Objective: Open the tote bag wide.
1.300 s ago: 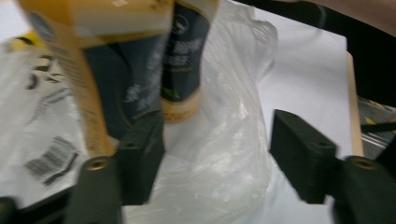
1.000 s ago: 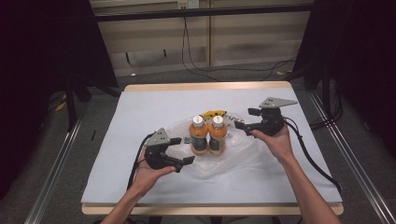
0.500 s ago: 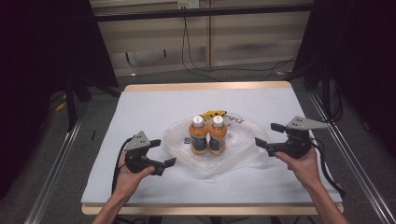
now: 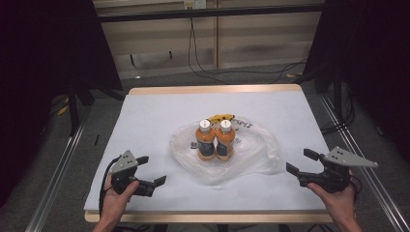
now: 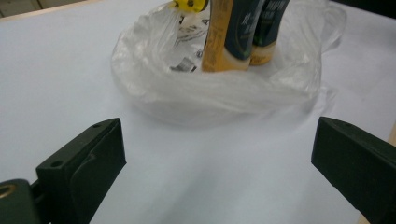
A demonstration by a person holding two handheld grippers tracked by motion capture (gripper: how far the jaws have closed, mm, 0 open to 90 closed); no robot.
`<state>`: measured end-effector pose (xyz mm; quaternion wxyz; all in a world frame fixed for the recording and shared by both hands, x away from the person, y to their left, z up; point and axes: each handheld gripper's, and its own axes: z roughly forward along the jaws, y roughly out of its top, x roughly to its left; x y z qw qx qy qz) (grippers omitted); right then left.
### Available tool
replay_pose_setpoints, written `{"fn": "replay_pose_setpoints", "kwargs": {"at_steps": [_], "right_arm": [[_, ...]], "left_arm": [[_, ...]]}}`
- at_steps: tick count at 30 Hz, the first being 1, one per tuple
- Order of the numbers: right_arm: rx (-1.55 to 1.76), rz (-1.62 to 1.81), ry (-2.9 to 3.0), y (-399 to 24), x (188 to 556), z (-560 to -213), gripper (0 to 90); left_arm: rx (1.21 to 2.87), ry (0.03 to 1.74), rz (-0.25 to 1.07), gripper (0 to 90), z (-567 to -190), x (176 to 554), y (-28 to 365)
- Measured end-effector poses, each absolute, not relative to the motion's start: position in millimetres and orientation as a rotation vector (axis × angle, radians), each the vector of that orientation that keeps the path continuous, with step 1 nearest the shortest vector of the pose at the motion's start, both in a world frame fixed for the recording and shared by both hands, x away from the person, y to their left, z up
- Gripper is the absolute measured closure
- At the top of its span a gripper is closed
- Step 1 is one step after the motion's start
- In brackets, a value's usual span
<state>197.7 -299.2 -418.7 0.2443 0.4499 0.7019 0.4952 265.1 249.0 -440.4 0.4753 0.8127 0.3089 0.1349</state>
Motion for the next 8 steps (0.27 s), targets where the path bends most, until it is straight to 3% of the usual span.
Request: {"fn": "replay_pose_setpoints", "kwargs": {"at_steps": [8], "right_arm": [[1.291, 1.41, 1.832, -311, 178, -431, 14.2]], "left_arm": [[1.94, 0.817, 0.322, 2.8, -452, 257, 268]]}}
